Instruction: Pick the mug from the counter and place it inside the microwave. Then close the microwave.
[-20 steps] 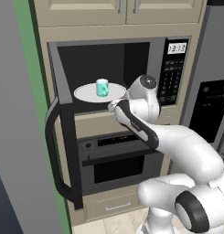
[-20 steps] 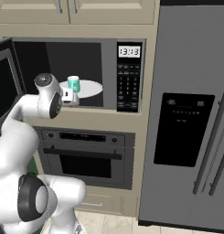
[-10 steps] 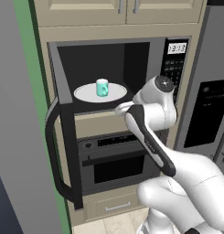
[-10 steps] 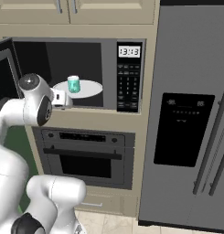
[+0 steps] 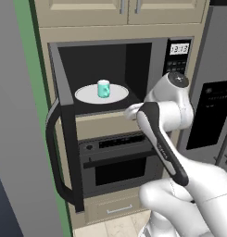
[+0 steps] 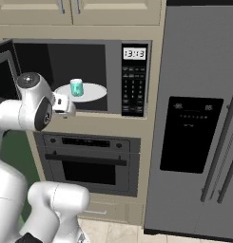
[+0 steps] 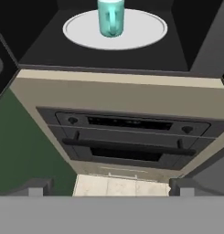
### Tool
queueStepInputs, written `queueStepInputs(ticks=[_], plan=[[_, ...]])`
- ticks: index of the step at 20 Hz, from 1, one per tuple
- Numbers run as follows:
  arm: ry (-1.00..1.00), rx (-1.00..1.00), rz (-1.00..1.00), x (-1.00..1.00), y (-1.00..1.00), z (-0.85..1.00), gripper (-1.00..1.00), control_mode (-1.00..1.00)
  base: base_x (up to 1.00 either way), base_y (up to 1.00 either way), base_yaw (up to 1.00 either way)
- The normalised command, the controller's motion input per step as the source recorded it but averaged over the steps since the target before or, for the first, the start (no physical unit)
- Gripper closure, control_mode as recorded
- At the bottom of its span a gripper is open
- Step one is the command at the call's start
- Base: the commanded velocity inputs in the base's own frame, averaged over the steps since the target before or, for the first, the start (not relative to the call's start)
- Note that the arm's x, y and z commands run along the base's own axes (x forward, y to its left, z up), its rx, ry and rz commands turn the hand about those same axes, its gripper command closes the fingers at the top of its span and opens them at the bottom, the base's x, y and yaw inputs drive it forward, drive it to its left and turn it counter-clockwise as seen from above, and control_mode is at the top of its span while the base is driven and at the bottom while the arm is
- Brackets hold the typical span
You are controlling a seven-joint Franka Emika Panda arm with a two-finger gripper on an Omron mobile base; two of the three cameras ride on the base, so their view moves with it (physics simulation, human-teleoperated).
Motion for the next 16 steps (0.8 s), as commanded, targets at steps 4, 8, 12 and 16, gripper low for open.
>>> queueStepInputs(ticks=[4,8,12,16], plan=[[0.1,0.0,-0.06,-0.22,-0.19,0.07,-1.0,-1.0,0.0,0.0,0.0],[-0.13,0.0,-0.03,-0.74,-0.17,0.04,-1.0,-1.0,0.0,0.0,0.0],[-0.24,0.0,-0.02,-0.75,-0.06,0.07,-1.0,-1.0,0.0,0.0,0.0],[-0.22,0.0,0.0,-0.57,0.0,0.18,-1.0,-1.0,0.0,0.0,0.0]])
